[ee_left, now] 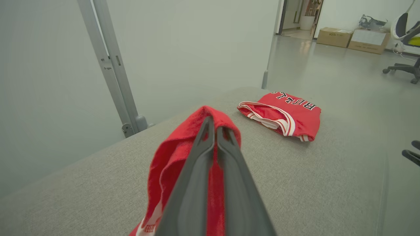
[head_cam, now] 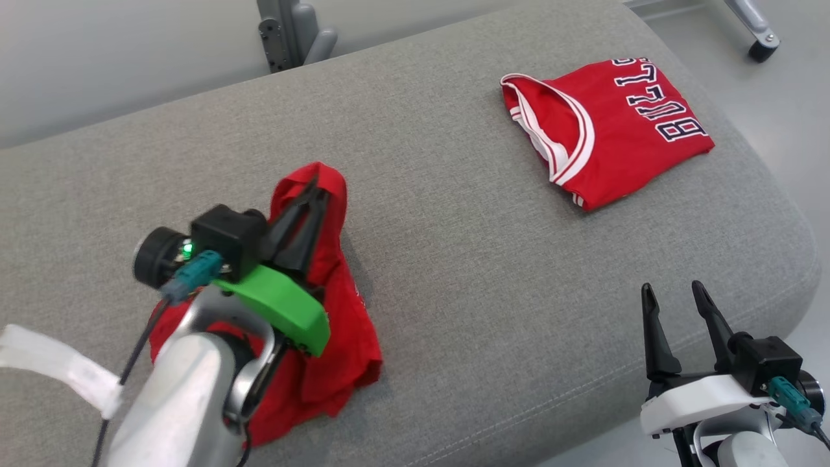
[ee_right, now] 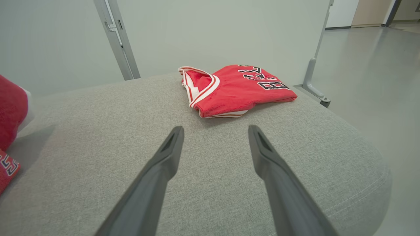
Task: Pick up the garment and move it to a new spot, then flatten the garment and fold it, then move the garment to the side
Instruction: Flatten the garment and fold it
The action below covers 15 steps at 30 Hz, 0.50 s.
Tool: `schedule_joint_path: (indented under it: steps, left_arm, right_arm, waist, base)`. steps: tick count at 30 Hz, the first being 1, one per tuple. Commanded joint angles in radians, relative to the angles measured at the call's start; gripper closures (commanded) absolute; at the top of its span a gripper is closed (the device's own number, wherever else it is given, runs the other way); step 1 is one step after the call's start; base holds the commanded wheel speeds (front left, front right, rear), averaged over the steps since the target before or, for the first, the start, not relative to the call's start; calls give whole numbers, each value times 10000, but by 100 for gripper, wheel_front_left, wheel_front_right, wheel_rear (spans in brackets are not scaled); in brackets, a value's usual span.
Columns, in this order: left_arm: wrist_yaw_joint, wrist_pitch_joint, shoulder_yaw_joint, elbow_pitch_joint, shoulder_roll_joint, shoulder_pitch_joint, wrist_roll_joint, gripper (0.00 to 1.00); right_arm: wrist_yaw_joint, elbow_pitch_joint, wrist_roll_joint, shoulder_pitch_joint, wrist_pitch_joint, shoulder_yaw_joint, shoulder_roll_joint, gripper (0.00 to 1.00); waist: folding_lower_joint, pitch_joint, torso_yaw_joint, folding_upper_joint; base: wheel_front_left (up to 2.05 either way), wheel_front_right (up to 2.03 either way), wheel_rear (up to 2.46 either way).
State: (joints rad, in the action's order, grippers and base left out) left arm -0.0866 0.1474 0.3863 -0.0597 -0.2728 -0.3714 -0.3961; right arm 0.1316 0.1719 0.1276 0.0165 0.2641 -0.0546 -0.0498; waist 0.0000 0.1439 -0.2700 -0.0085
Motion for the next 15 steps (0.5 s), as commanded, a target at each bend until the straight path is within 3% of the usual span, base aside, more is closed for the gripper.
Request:
schedule_joint_path:
  steps: [1, 8, 15]
  left_arm:
    - [-129, -320, 372, 689, 241, -460, 205, 100]
    - [-394, -1793, 2311, 4073, 1322, -2268, 1125, 100]
    - [-383, -2972, 2782, 5942, 1864, -3390, 1206, 100]
  right_arm:
    - [-19, 7, 46, 142, 1, 56, -18, 0]
    - [-19, 54, 103, 320, 1, 309, -16, 0]
    - [-19, 96, 139, 356, 1, 422, -16, 0]
  waist:
    - [0, 263, -341, 85]
    - [0, 555, -887, 85]
    - [0, 670, -1105, 85]
  base:
    - [0, 0, 0]
    - [0, 0, 0]
    - [0, 0, 0]
